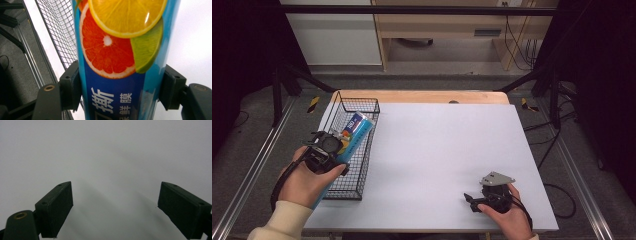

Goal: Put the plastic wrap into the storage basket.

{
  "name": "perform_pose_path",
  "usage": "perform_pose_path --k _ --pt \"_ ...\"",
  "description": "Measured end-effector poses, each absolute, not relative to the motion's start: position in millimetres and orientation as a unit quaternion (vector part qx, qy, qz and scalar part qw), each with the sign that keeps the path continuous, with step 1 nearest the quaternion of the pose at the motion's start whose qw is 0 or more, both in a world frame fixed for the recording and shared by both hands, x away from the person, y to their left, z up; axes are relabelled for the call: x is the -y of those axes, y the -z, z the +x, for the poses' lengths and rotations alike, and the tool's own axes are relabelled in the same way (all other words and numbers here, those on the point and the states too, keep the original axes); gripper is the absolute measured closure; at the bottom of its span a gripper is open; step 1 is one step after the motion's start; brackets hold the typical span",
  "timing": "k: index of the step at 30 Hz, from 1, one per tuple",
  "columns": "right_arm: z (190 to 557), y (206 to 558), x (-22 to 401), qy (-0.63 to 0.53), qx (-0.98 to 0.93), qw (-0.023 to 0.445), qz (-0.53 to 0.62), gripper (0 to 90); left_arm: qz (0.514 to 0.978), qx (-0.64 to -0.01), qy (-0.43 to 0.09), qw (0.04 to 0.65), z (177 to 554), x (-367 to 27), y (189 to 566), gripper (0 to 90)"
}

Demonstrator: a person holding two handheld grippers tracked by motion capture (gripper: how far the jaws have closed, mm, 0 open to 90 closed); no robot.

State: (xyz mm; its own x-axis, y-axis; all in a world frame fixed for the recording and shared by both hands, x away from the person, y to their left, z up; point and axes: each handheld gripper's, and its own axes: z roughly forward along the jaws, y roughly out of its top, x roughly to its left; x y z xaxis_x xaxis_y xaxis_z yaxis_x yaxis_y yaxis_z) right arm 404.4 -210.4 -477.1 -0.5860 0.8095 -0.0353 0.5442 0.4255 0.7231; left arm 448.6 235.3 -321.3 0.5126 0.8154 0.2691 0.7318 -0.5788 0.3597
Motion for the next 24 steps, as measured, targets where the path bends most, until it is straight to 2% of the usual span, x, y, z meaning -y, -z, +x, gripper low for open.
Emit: perform_pose_path --k 24 --pt "404.7 477.3 210.4 -0.342 -0.823 0.194 0.410 13.1 0.860 -0.457 -0.203 0.104 450.2 -238.4 325.7 32.1"
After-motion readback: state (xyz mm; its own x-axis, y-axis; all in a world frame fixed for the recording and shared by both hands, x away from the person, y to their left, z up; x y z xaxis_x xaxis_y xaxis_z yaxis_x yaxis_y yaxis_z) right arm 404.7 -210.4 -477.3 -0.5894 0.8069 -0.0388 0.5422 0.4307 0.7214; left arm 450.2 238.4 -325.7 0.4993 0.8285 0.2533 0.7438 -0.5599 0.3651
